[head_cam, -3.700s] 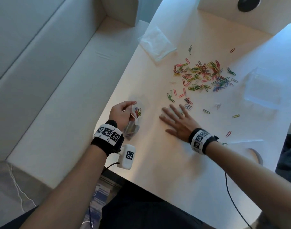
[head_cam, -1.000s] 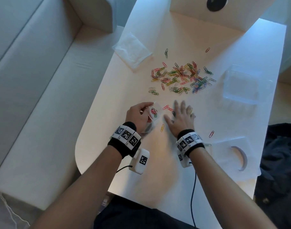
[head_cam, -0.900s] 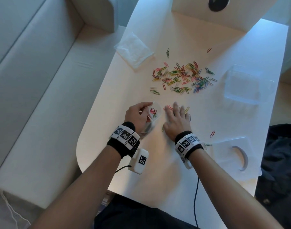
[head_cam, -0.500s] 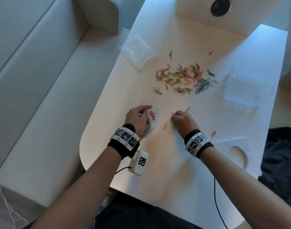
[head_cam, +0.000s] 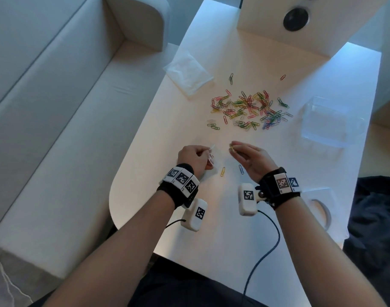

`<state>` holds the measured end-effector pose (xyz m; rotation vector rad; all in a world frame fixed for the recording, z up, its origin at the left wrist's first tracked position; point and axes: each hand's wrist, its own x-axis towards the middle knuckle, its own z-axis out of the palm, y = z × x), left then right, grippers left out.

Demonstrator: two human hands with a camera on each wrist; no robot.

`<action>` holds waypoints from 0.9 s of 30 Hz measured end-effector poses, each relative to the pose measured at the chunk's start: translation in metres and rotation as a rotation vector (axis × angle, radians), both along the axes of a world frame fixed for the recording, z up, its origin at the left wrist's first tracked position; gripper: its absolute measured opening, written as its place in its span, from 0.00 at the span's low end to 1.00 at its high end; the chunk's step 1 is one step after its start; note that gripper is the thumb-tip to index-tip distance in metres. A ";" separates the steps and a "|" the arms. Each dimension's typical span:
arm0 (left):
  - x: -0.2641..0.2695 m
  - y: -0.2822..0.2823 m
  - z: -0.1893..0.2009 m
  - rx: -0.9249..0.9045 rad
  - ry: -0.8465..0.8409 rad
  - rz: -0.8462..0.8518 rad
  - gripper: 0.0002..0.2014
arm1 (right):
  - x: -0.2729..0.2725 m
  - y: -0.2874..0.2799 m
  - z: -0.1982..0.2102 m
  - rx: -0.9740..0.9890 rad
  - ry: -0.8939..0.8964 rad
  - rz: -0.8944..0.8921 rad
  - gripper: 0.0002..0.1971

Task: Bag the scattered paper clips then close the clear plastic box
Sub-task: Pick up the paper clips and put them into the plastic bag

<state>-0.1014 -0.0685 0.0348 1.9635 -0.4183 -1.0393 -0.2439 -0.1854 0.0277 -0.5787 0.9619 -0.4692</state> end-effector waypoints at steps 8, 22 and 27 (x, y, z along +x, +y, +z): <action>0.002 -0.009 0.005 -0.083 0.021 0.023 0.09 | 0.034 0.018 0.009 -0.723 0.581 0.405 0.07; 0.021 -0.050 -0.007 -0.138 0.011 -0.017 0.09 | 0.037 -0.080 0.029 -0.801 0.378 0.868 0.09; 0.037 -0.060 -0.013 -0.163 0.042 0.041 0.10 | 0.047 -0.205 -0.005 -1.049 0.829 0.541 0.14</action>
